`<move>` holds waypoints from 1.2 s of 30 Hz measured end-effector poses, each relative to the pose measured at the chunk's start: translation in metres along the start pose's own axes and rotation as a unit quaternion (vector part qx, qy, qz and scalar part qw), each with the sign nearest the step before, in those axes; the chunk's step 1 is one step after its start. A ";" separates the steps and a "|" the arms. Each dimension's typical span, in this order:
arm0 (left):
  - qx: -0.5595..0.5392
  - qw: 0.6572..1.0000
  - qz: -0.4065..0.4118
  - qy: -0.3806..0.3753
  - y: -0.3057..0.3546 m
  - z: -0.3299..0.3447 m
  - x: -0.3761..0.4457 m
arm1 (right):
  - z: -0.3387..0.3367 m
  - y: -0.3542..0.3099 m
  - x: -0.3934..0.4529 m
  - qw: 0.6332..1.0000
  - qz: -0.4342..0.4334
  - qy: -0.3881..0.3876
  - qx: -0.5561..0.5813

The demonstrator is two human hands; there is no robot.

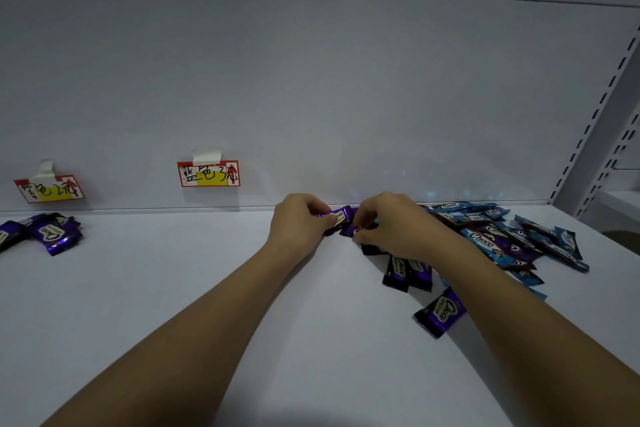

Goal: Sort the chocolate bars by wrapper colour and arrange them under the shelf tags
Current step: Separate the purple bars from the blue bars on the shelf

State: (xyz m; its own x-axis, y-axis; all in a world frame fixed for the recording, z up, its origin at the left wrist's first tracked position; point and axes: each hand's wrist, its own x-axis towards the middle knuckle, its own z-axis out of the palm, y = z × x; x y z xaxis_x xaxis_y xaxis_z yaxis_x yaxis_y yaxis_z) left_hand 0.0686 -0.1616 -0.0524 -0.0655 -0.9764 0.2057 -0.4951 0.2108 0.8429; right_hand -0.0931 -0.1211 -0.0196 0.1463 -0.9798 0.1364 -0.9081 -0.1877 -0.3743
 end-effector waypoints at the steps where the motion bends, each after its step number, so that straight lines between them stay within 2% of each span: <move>1: 0.025 1.000 0.004 -0.002 0.000 0.001 0.000 | 0.001 0.001 0.001 1.000 0.001 0.000 -0.002; 6: 0.112 0.992 0.029 -0.051 -0.002 0.004 0.004 | -0.004 0.006 0.004 0.998 0.007 0.040 0.042; 11: 0.120 0.988 0.048 -0.085 -0.003 0.003 0.002 | -0.037 0.020 -0.004 0.980 0.028 0.089 0.175; 13: 0.074 0.990 0.056 -0.105 -0.004 0.000 -0.002 | -0.049 0.026 -0.011 0.982 0.026 0.047 0.180; 17: -0.012 0.990 0.066 -0.123 -0.004 -0.006 -0.009 | -0.057 0.031 -0.020 0.989 0.039 -0.080 0.121; 21: -0.029 0.990 0.079 -0.111 -0.005 -0.006 -0.011 | -0.057 0.034 -0.021 0.976 0.094 -0.158 0.114; 28: -0.019 0.989 0.094 -0.109 -0.006 -0.006 -0.012 | -0.055 0.032 -0.019 0.972 0.150 -0.176 0.031; 33: -0.003 0.989 0.101 -0.110 -0.007 -0.006 -0.011 | -0.053 0.025 -0.020 0.968 0.141 -0.205 -0.022; 36: 0.000 0.989 0.104 -0.109 -0.007 -0.006 -0.011 | -0.051 0.024 -0.019 0.967 0.128 -0.219 -0.016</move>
State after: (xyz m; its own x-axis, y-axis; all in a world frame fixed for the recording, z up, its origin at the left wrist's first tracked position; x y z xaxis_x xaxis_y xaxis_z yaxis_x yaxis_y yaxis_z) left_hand 0.0781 -0.1523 -0.0577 -0.3506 -0.8986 0.2638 -0.4505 0.4088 0.7937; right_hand -0.1376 -0.1031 0.0160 0.0603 -0.9303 -0.3617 -0.9472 0.0609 -0.3147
